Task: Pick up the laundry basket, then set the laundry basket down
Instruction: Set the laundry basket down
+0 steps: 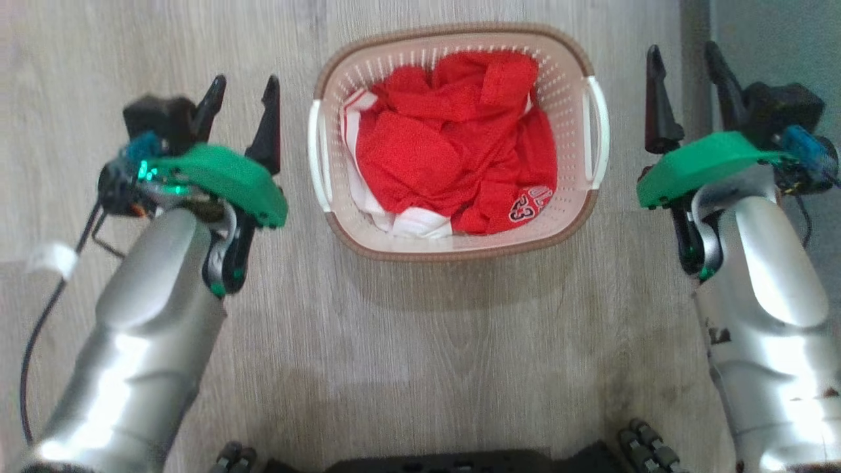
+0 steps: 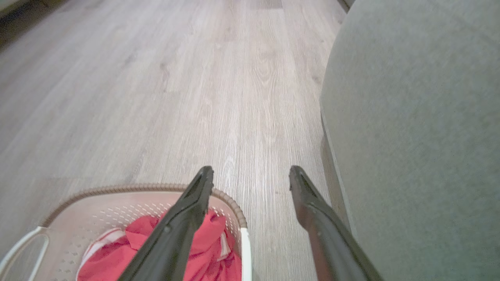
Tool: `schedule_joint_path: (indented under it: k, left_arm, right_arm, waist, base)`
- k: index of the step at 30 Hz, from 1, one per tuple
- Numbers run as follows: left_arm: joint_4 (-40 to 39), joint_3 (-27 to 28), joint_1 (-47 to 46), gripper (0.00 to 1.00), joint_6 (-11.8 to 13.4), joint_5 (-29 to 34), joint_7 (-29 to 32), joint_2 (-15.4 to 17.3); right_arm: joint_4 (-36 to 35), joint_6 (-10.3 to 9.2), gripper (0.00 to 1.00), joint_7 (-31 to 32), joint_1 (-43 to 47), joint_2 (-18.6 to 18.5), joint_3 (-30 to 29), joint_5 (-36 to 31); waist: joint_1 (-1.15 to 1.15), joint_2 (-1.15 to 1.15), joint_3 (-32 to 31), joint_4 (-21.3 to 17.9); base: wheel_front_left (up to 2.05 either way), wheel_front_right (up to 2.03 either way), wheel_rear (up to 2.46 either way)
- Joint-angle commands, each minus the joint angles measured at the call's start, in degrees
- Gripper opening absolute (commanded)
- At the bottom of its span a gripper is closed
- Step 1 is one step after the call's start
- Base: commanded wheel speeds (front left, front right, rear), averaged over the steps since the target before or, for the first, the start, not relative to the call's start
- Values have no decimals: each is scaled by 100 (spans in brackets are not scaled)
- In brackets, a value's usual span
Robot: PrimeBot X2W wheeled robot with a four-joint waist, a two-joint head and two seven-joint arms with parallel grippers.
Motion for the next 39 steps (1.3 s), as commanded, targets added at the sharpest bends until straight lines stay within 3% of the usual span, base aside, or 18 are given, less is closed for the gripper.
schedule_joint_path:
  k: [1,8,16,26,39]
  left_arm:
    - [-497,556,283,100,41,438,-37,84]
    - [-1575,1661,1348,100,-117,1524,-38,-298]
    - [-2356,2250,2156,100,-278,2083,-38,-596]
    - [-2988,2569,3022,100,-293,2364,-38,-713]
    - [-3883,2581,3952,100,-130,2481,270,-585]
  right_arm:
    - [-442,-34,100,-43,357,64,61,-35]
    - [-1123,-34,100,-43,979,64,17,-61]
    - [-1402,-34,100,-43,1408,64,-52,-146]
    - [-1517,-34,100,-43,1805,64,-10,-189]
    - [-1459,-34,100,244,2262,64,87,-304]
  waist:
    - [0,0,-246,15]
    - [0,0,-803,32]
    - [0,0,-1445,49]
    - [0,0,-2360,48]
    - [0,0,-3216,27]
  base:
    - [0,0,0]
    - [0,0,0]
    - [0,0,0]
    - [0,0,0]
    - [0,0,0]
